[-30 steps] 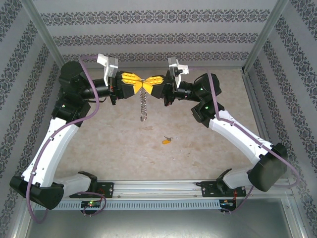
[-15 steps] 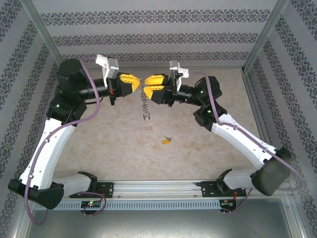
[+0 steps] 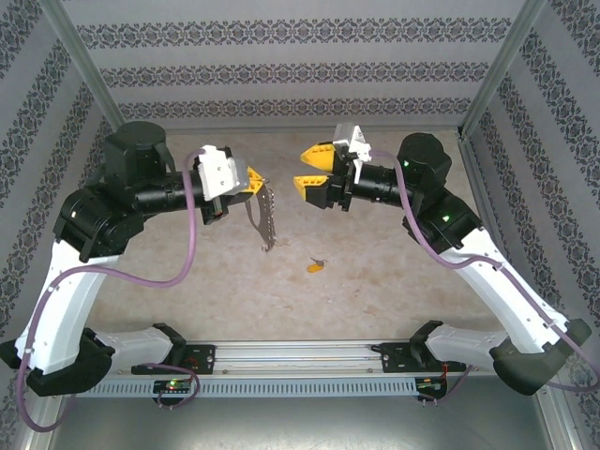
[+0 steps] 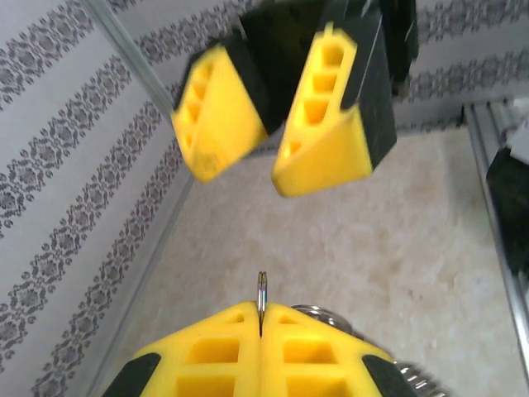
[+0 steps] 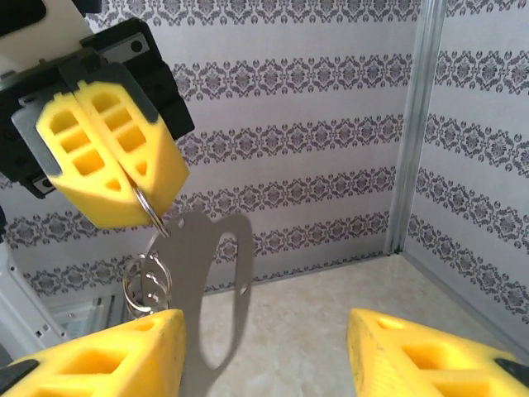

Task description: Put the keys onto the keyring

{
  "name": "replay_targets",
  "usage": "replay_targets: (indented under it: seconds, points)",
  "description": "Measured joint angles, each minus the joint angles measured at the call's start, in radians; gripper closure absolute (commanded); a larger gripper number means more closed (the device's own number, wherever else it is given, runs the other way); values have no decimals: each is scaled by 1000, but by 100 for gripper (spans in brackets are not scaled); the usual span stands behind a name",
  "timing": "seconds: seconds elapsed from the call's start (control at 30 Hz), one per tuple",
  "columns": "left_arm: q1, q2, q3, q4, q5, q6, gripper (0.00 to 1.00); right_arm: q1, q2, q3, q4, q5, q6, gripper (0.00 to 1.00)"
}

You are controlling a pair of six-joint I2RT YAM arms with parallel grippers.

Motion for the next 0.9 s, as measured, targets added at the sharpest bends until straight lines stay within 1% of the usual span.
replay_targets:
  seconds: [0.17, 0.3, 0.5, 0.7, 0.73, 0.83, 0.87, 0.9]
  points:
    - [-45, 55, 28, -76, -95, 66, 100, 61, 42, 78, -152, 20, -133, 53]
    - [-69, 84, 44, -109, -138, 93, 100, 89, 73, 108, -248, 35, -219, 53]
    - [-73, 108, 72, -121, -159, 107, 100, 89, 101, 132, -330, 50, -295, 57]
    - [-90, 114, 77, -135, -162, 113, 100, 89, 126, 150, -337, 61, -328, 59]
    - [-91, 116, 77, -135, -162, 114, 100, 89, 129, 154, -336, 64, -333, 61]
    - [-97, 117, 77, -136, -162, 117, 100, 89, 140, 166, -337, 65, -338, 79]
    - [-98, 117, 77, -136, -163, 119, 100, 89, 143, 170, -337, 64, -341, 83]
    - [-98, 117, 77, -135, -166, 119, 100, 93, 145, 170, -337, 64, -342, 85]
